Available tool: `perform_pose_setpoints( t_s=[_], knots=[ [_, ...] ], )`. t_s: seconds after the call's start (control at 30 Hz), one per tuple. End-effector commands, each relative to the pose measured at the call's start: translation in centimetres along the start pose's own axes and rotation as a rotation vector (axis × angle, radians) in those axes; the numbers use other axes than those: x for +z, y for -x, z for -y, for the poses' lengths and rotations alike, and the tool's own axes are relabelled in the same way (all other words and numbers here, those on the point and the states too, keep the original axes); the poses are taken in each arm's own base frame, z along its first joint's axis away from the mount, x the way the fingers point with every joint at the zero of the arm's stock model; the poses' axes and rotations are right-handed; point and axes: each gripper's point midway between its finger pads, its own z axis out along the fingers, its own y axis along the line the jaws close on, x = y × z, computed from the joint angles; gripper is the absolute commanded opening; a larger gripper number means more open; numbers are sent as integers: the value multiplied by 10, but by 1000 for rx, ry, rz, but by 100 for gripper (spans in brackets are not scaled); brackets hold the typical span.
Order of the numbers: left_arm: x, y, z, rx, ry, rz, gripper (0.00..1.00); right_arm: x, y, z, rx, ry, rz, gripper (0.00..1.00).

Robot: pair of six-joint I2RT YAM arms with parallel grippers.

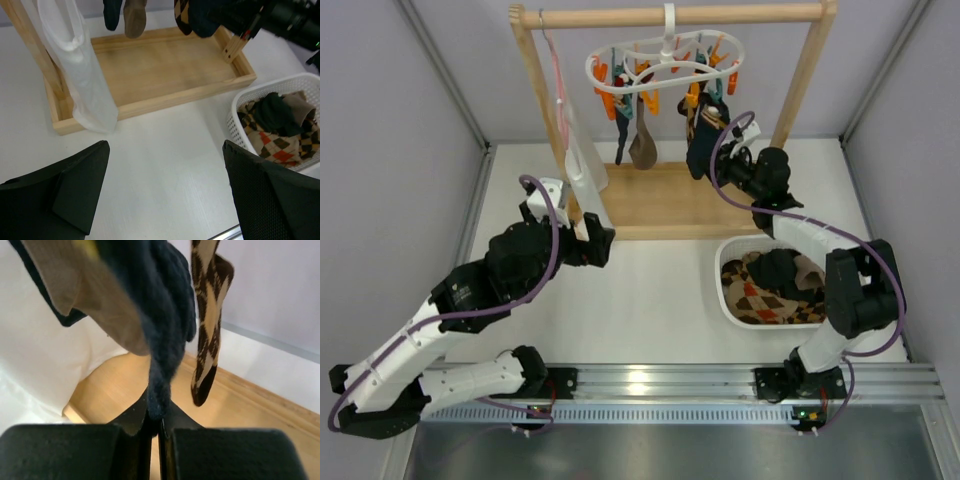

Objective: Remove the socks clipped to the hanger

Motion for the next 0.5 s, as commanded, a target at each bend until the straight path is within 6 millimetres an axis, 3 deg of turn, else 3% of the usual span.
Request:
perform_pose_setpoints(
  t_s=[0.0,0.03,0.07,0.1,0.17,0.2,0.23,0.3,0.4,0.43,0.47],
  knots=[
    [-13,58,10,-140,-16,127,98,-8,45,-23,-53,22,180,0],
    [-8,61,15,-136,-12,119,98,-11,46,-24,-54,9,192,0],
    [-6,68,17,-143,-10,127,98,-15,36,-30,-48,0,181,0],
    [-6,76,20,-152,-13,138,98,-22,48,-30,-63,-51,224,0],
    [0,98,33,-155,-23,155,98,-28,34,-42,-62,-82,213,0],
    [3,105,39,-157,-31,158,98,-35,42,-42,-77,-125,241,0],
    [15,105,48,-144,-31,140,98,-38,39,-45,-82,-142,240,0],
    [17,144,62,-156,-46,195,98,-41,27,-68,-96,-155,218,0],
    [27,163,71,-144,-31,222,98,-44,28,-78,-141,-220,212,0],
    [43,161,77,-121,-3,209,98,-44,25,-84,-152,-223,201,0],
    [39,179,75,-126,18,250,98,-42,24,-101,-157,-204,200,0]
  ],
)
